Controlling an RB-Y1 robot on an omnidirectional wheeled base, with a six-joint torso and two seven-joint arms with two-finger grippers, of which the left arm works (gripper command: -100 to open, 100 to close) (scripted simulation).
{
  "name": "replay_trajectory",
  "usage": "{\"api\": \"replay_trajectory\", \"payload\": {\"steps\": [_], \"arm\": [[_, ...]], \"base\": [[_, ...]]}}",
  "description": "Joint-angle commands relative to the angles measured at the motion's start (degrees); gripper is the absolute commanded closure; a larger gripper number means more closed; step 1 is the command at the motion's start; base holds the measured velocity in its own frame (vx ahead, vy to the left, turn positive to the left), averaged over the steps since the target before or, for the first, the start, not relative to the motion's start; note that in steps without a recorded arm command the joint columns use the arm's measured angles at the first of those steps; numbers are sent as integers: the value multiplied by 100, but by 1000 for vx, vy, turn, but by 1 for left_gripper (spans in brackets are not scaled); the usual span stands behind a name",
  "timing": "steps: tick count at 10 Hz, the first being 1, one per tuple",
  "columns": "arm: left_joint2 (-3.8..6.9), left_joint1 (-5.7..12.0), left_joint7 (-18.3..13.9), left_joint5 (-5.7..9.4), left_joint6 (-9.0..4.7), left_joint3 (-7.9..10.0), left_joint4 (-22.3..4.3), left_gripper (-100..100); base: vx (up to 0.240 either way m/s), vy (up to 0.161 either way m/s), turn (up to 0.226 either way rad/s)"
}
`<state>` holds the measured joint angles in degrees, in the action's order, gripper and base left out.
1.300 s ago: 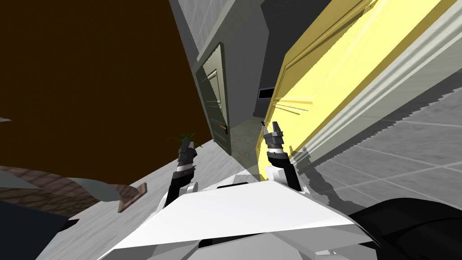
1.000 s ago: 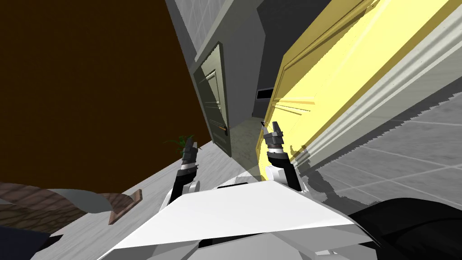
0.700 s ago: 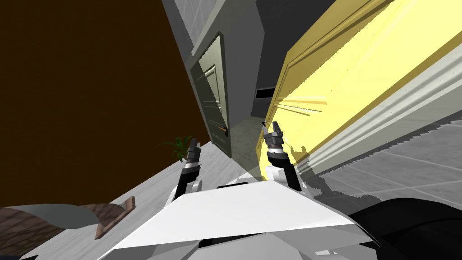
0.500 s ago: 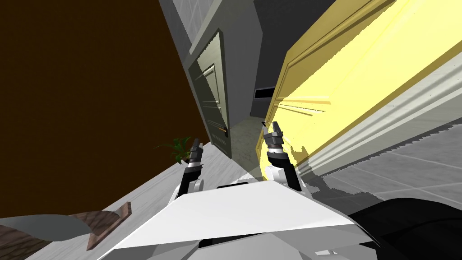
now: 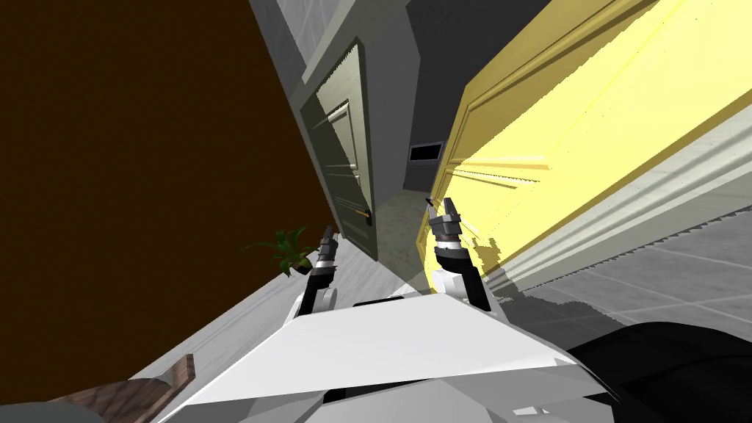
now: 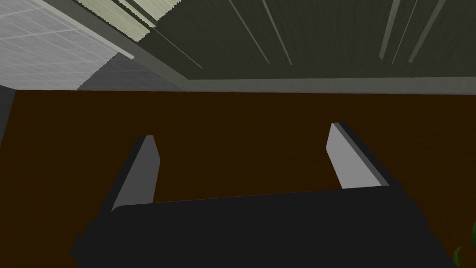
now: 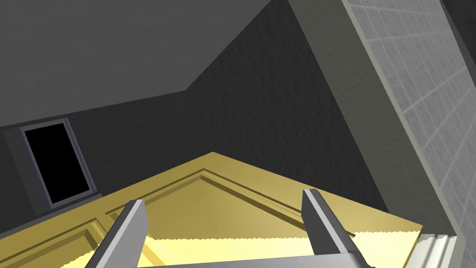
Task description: Push the door open
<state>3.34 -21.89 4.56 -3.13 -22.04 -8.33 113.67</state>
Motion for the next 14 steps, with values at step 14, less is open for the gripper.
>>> {"api": "replay_trajectory", "payload": {"steps": [14], "arm": [[156, 1086, -463, 117, 326, -762, -1837, -100]], "base": [[81, 110, -110]]}}
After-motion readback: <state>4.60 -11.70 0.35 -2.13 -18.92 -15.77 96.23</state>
